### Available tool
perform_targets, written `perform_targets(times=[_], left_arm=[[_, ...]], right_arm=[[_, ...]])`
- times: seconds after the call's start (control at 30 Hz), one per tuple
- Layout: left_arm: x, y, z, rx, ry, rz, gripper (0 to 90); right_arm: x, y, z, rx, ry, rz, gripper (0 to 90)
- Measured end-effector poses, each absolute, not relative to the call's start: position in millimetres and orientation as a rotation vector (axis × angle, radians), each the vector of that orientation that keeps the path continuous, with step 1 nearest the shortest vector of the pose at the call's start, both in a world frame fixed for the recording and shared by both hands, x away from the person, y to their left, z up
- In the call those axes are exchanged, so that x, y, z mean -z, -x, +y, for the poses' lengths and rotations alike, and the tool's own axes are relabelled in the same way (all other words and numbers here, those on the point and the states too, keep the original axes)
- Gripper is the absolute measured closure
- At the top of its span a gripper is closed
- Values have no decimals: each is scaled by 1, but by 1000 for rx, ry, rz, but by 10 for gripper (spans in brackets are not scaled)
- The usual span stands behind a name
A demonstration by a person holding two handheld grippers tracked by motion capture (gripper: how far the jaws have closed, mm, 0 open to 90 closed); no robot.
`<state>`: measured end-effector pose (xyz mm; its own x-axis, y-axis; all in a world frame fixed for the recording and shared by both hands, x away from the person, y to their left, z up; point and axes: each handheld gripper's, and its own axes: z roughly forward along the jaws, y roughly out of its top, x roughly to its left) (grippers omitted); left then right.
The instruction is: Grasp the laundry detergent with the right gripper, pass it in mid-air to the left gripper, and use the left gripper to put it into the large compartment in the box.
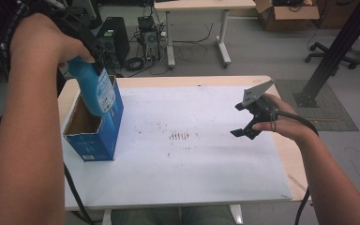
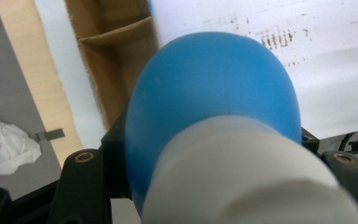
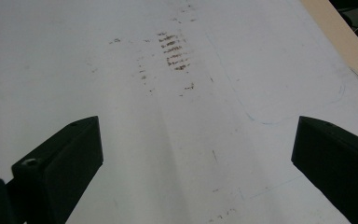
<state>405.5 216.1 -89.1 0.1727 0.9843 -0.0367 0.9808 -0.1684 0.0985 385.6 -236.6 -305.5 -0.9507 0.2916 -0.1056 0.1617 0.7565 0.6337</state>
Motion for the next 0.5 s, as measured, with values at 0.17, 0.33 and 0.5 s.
perform_targets(times=[0.17,0.33,0.5], left_arm=[[87,-407,224,-60,-2299,1996,383],[86,-407,235,-63,-2262,2036,383],[92,-408,246,-67,-2235,2074,383]], right_arm=[[307,-387,-238,-965,-370,2758,21],[308,-388,-239,-955,-368,2770,22],[307,-390,-238,-919,-360,2792,24]])
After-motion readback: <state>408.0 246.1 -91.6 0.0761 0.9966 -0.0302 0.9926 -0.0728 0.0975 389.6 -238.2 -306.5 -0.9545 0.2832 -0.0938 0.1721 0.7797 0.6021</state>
